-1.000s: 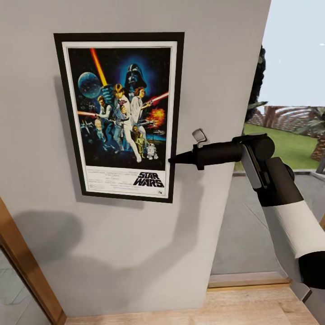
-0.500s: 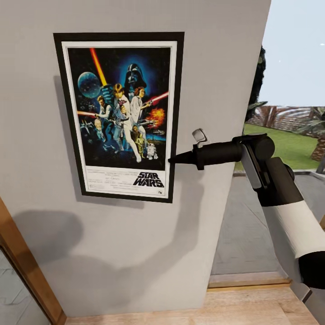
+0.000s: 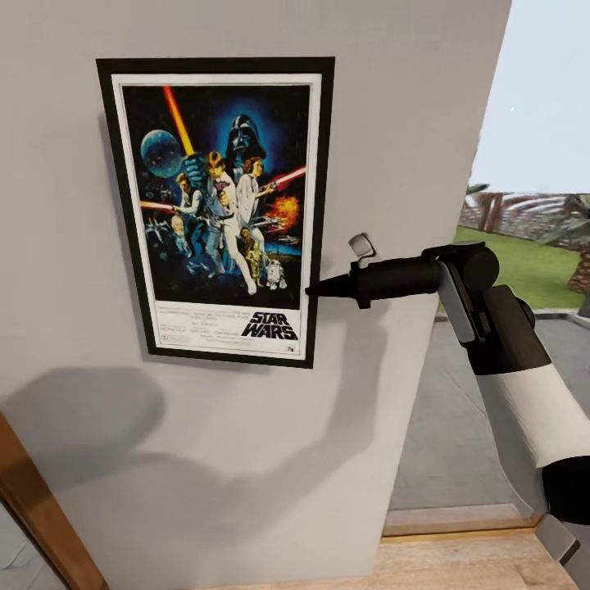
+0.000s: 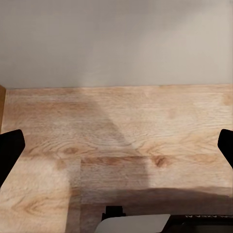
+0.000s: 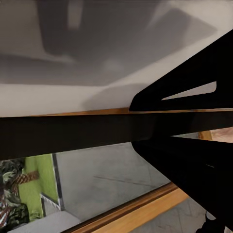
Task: Pick up the poster from the kitchen countertop and hang it on one of the wall nails in the kitchen.
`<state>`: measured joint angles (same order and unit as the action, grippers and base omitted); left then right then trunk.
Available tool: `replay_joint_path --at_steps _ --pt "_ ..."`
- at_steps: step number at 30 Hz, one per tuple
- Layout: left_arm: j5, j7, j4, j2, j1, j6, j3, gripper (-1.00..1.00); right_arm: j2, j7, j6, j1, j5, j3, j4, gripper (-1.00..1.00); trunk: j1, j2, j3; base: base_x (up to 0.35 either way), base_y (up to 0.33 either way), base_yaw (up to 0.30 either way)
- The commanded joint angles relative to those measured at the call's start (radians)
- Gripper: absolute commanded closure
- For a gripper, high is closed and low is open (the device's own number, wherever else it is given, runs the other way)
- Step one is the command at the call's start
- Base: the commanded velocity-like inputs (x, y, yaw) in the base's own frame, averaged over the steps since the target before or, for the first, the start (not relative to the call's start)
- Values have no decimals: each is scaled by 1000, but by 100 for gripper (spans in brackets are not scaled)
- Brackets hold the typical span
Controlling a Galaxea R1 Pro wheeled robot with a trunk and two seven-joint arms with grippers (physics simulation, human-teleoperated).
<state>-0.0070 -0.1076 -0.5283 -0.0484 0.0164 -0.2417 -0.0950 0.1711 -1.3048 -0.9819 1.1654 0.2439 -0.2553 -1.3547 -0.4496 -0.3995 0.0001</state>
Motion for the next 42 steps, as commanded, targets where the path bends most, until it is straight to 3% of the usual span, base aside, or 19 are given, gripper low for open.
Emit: replay_joint_path --at_steps 1,42 --pt "-1 -9 -1 1 0 -1 -6 -100 1 -1 -8 0 5 -1 0 100 0 -1 0 18 0 0" --pt "-1 -12 -1 5 0 -1 -9 -100 2 1 -6 0 4 8 -1 100 0 -1 0 45 0 0"
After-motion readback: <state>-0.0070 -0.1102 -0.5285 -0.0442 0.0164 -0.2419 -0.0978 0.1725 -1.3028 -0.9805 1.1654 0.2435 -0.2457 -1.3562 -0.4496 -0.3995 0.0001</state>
